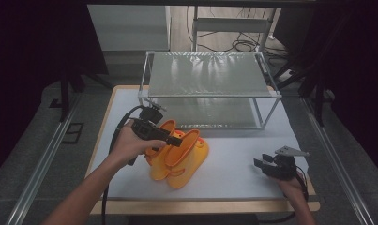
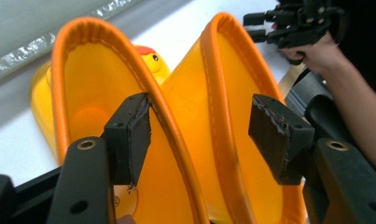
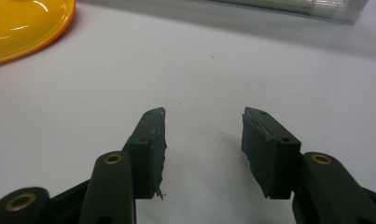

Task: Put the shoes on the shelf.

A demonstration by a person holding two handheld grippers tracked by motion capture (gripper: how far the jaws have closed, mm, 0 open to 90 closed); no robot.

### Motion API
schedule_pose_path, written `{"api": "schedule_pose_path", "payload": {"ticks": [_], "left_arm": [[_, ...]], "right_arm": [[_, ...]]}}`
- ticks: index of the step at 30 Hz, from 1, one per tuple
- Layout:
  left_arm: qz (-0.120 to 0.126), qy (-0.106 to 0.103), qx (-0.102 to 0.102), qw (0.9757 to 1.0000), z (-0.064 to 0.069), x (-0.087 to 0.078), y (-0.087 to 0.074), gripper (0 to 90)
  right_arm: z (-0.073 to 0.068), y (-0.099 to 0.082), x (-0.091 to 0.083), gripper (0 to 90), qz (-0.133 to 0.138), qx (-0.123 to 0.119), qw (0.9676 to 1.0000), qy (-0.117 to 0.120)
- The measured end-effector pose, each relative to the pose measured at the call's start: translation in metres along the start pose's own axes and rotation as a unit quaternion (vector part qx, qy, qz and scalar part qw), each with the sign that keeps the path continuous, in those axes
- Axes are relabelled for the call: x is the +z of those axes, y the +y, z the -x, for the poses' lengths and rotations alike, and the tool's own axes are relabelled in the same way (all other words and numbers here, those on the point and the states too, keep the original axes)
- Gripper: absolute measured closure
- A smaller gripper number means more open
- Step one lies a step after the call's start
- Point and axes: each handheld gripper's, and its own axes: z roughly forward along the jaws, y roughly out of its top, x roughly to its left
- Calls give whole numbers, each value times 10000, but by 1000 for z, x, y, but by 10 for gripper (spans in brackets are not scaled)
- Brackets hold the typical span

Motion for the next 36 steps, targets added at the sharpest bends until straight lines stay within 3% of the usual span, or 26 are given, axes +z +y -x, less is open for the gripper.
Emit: {"api": "schedule_pose_path", "payload": {"ticks": [6,7,8,12,13,18,22,27,36], "left_arm": [[-82,347,50,9993,4,10,3,420],[-144,514,128,9985,7,13,4,425],[-144,514,128,9985,7,13,4,434],[-317,1065,406,9930,16,22,5,482],[-313,1087,423,9927,17,23,5,515],[-284,1075,485,9926,16,22,5,713],[-151,1002,409,9940,12,20,4,793],[19,711,147,9974,0,14,1,811],[163,431,-70,9989,-11,10,3,817]], "right_arm": [[-1,0,1,496,-8,18,10000,-1],[0,0,1,497,-8,29,10000,4],[0,0,1,497,-8,29,10000,4],[1,0,1,498,7,75,10000,-9],[1,0,1,498,16,83,10000,-12],[1,0,1,498,0,75,10000,-21],[1,0,1,499,-10,86,10000,-29],[2,0,0,503,51,81,9999,-96],[3,0,0,507,72,145,9997,-172]]}}
